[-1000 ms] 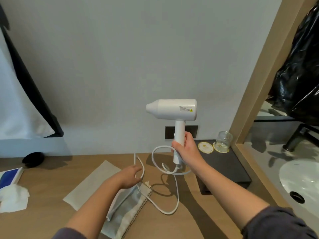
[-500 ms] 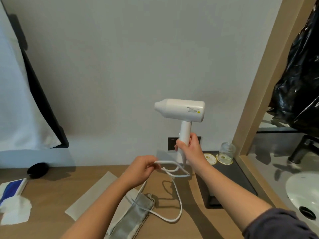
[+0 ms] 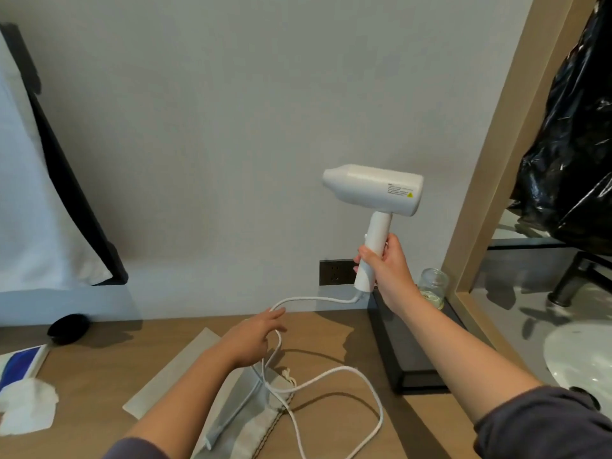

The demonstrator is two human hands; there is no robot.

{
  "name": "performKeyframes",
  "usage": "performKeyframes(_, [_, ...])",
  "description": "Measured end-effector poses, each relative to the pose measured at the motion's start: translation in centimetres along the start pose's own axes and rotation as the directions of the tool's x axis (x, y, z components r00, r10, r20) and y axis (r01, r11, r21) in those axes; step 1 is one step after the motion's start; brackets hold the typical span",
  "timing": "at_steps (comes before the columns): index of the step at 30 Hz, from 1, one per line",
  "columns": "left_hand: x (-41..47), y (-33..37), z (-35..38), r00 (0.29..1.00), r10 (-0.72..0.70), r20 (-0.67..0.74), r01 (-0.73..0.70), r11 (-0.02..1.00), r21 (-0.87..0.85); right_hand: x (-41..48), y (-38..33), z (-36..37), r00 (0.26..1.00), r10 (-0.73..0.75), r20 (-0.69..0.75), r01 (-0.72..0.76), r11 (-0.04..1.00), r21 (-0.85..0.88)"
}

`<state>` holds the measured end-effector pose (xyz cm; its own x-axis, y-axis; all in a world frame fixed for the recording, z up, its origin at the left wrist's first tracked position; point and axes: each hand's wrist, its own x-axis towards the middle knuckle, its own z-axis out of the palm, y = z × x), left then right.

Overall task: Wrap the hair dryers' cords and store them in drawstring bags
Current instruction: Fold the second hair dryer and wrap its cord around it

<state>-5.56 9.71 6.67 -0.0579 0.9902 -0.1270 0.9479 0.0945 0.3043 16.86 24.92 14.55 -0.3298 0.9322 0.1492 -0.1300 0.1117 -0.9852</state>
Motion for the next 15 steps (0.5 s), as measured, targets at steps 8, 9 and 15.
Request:
performKeyframes(8, [1.8, -0.8, 1.0, 0.974, -0.227, -0.004, 0.214, 0.927, -0.309, -1.0, -0.6, 0.6, 0.989, -0.009, 0.150, 0.044, 0.971, -0.234])
performKeyframes(9, [1.7, -0.8, 0.9, 0.965, -0.249, -0.086, 0.205, 0.913, -0.353, -1.1, -0.7, 0.5, 0.987, -0.017, 0.162, 0.059, 0.964, -0.259])
performKeyframes(15, [-0.2, 1.2, -3.8, 0.734, -0.186, -0.653, -0.066, 0.938, -0.341, -0.6, -2.0, -0.3, 0.971, -0.050, 0.232, 0.142, 0.906, -0.398])
